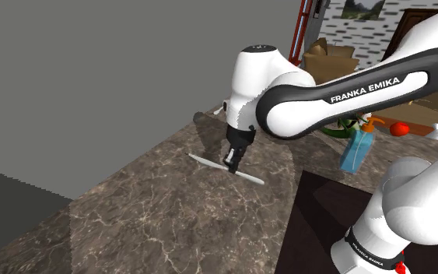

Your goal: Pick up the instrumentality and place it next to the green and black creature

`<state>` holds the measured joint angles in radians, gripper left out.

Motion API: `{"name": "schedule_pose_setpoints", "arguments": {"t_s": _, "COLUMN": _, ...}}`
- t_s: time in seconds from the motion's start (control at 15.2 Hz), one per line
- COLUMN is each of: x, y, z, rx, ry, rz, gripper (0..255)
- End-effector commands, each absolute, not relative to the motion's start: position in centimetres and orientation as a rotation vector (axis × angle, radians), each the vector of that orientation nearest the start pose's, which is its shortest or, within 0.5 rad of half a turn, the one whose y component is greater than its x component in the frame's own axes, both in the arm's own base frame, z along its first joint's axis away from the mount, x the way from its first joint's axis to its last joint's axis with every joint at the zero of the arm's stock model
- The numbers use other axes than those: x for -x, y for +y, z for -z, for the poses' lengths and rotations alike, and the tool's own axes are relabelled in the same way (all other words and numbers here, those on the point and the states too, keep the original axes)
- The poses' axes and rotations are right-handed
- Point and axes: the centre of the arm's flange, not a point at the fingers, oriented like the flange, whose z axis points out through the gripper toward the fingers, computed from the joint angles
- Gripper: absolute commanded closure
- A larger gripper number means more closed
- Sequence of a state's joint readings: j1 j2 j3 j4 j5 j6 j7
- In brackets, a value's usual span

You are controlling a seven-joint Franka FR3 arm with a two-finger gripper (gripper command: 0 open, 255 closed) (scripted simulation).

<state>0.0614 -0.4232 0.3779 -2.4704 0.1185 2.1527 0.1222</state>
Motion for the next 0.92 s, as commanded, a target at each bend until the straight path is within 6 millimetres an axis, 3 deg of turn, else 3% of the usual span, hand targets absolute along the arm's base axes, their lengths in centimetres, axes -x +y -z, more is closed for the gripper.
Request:
{"name": "schedule_pose_setpoints", "arguments": {"t_s": 0.0, "x": -38.3, "y": 18.9, "z": -45.3, "rx": 3.144, "ry": -0.365, "rz": 0.147, "gripper": 255}}
{"name": "schedule_pose_setpoints", "arguments": {"t_s": 0.86, "x": -38.3, "y": 18.9, "z": -52.2, "rx": 3.144, "ry": -0.365, "rz": 0.147, "gripper": 255}}
